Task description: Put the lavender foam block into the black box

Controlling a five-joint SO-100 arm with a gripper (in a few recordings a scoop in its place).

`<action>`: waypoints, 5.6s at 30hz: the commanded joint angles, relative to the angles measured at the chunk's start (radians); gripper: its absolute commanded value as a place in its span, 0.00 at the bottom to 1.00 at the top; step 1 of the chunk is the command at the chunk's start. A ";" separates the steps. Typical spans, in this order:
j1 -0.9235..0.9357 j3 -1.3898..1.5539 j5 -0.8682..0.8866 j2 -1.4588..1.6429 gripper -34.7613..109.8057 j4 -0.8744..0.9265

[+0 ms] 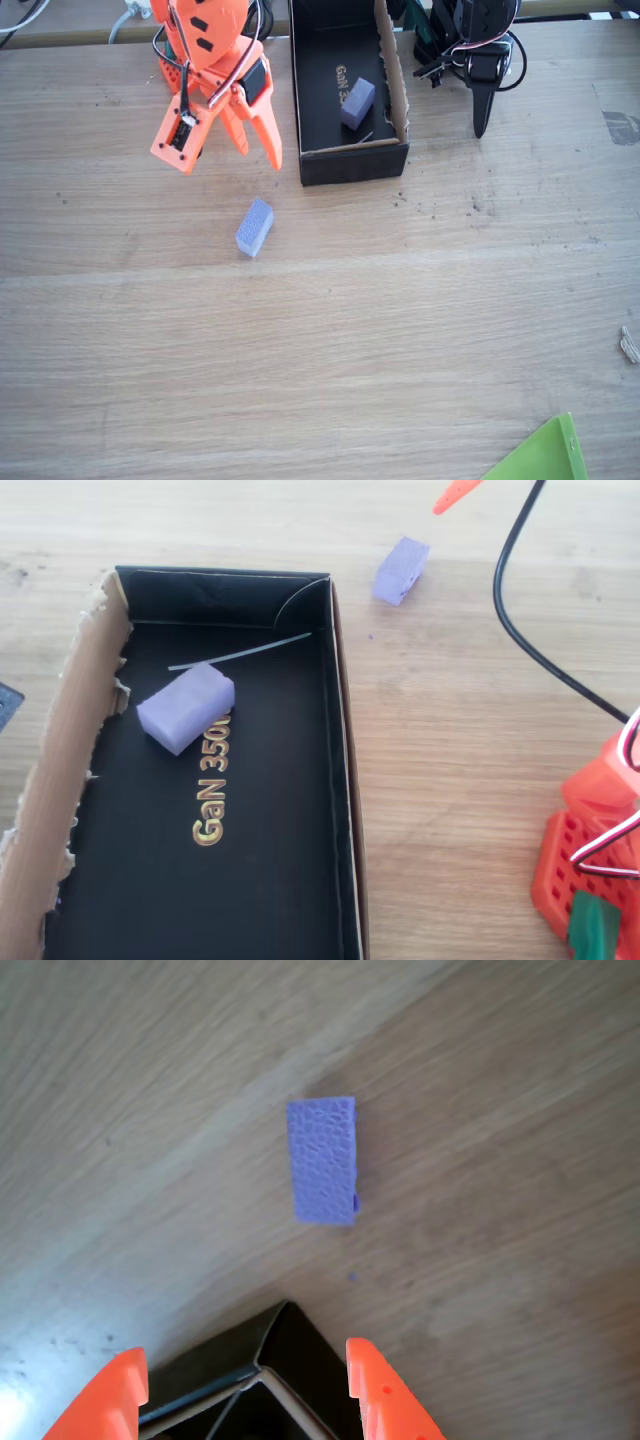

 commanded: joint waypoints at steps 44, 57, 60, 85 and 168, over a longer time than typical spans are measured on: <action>0.084 0.336 0.061 0.106 0.40 -0.163; 0.025 0.356 0.097 0.066 0.43 -0.212; 0.017 0.354 0.100 0.051 0.44 -0.232; -0.006 0.319 0.081 0.075 0.46 -0.256; 0.031 0.127 0.049 0.133 0.24 -0.095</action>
